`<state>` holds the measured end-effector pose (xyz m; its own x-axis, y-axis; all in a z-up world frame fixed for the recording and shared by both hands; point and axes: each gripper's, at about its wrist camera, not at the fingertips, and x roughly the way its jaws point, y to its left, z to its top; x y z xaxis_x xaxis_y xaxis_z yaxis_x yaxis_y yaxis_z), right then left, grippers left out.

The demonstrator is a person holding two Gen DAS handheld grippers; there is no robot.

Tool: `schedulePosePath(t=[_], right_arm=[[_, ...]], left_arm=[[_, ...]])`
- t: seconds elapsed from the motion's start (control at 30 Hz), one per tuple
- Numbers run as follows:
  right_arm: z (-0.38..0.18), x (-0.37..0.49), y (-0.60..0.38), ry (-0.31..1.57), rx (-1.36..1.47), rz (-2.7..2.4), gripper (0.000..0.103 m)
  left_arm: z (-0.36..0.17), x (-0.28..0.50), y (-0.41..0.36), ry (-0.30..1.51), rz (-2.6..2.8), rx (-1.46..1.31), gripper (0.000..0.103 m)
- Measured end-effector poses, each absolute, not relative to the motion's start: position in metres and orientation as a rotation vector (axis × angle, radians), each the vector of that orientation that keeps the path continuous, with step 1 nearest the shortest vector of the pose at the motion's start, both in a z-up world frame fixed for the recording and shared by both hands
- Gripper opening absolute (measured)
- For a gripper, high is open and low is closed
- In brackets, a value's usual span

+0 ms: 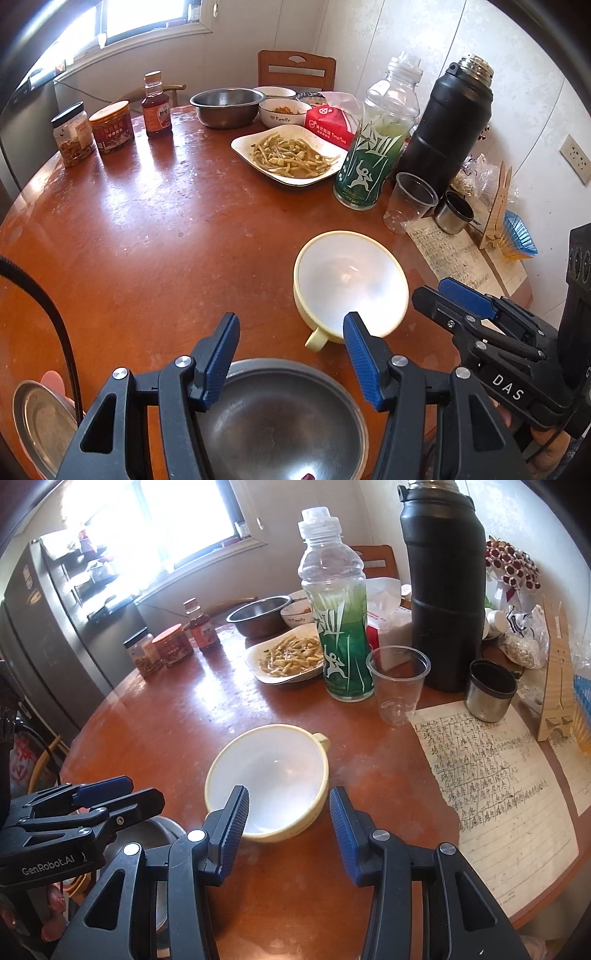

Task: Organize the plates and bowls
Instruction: 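Move both tools to the rim of the yellow handled bowl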

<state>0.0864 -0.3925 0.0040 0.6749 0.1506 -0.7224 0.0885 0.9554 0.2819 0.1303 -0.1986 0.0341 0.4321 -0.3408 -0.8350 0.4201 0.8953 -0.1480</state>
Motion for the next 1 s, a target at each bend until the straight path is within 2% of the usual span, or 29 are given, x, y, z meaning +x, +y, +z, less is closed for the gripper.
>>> schedulePosePath(t=[1.0], right_arm=[[-0.031,0.121,-0.404,0.92,0.337,0.025,0.047]], left_arm=[[-0.006,0.162,-0.228,1.145,-0.509,0.121,0.058]])
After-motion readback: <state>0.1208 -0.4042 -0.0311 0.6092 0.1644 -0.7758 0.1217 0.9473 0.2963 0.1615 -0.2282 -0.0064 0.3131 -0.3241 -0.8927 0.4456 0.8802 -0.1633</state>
